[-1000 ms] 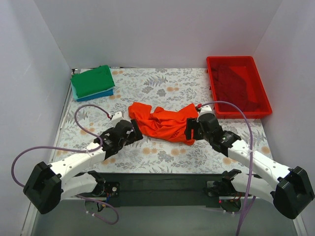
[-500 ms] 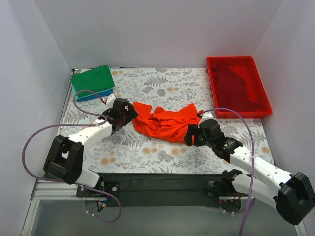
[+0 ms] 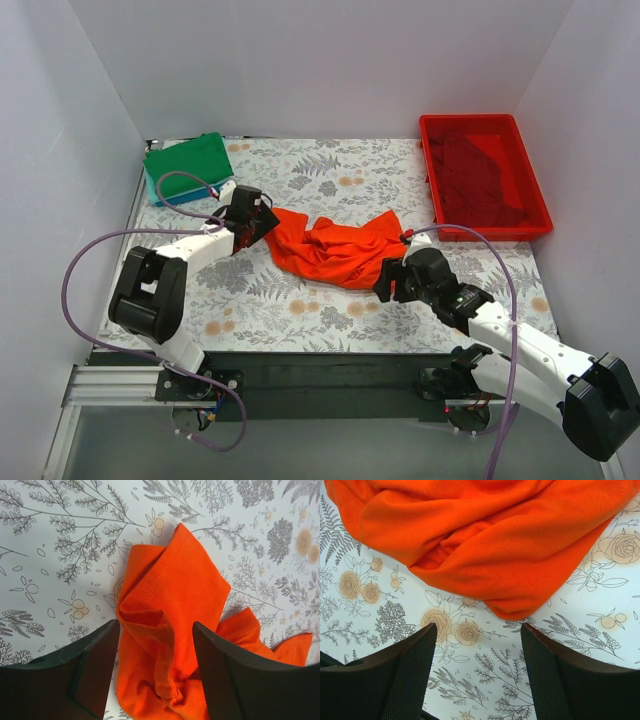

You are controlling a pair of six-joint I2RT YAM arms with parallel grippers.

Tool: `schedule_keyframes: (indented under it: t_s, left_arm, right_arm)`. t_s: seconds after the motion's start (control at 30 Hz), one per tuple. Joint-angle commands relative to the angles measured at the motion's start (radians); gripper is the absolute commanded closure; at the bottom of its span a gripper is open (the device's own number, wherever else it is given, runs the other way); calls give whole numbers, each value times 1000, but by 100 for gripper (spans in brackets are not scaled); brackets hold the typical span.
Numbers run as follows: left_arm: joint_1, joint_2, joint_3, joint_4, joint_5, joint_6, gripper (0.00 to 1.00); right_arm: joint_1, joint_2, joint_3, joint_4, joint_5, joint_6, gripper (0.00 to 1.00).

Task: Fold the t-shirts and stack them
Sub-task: Flatten the tshirt out

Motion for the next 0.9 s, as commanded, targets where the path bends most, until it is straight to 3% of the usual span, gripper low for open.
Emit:
schedule_keyframes:
  t_s: [0.0, 0.17, 0.23, 0.3, 0.33, 0.37, 0.53, 0.67, 0.87]
  left_arm:
    - [-1, 6, 29, 2, 36, 5, 42]
    - [0, 11, 20, 19, 82, -5, 50]
    - [0, 14, 17, 25, 97, -9, 57]
    - [0, 21, 19, 29, 105, -6, 77]
    - [-1, 26, 19, 28, 108, 1, 95]
    - [-1, 28, 22, 25, 108, 5, 100]
    - [0, -105, 48, -21, 55, 44, 100]
    - [-1, -398, 59, -37, 2, 130, 100]
    - [0, -644, -12, -130, 12, 207, 100]
  right_arm:
    - [-4, -9, 7, 39, 19, -2, 26]
    - [-24, 51, 82, 39, 62, -60, 25]
    - [-53, 93, 139, 40, 66, -75, 25]
    - [-93, 129, 179, 48, 42, -104, 25]
    - [-107, 165, 223, 51, 34, -113, 25]
    - [-121, 182, 243, 53, 28, -129, 25]
    - [-198, 274, 341, 54, -13, -164, 25]
    - [-231, 290, 384, 54, -26, -178, 25]
    - [-241, 313, 411, 56, -58, -169, 25]
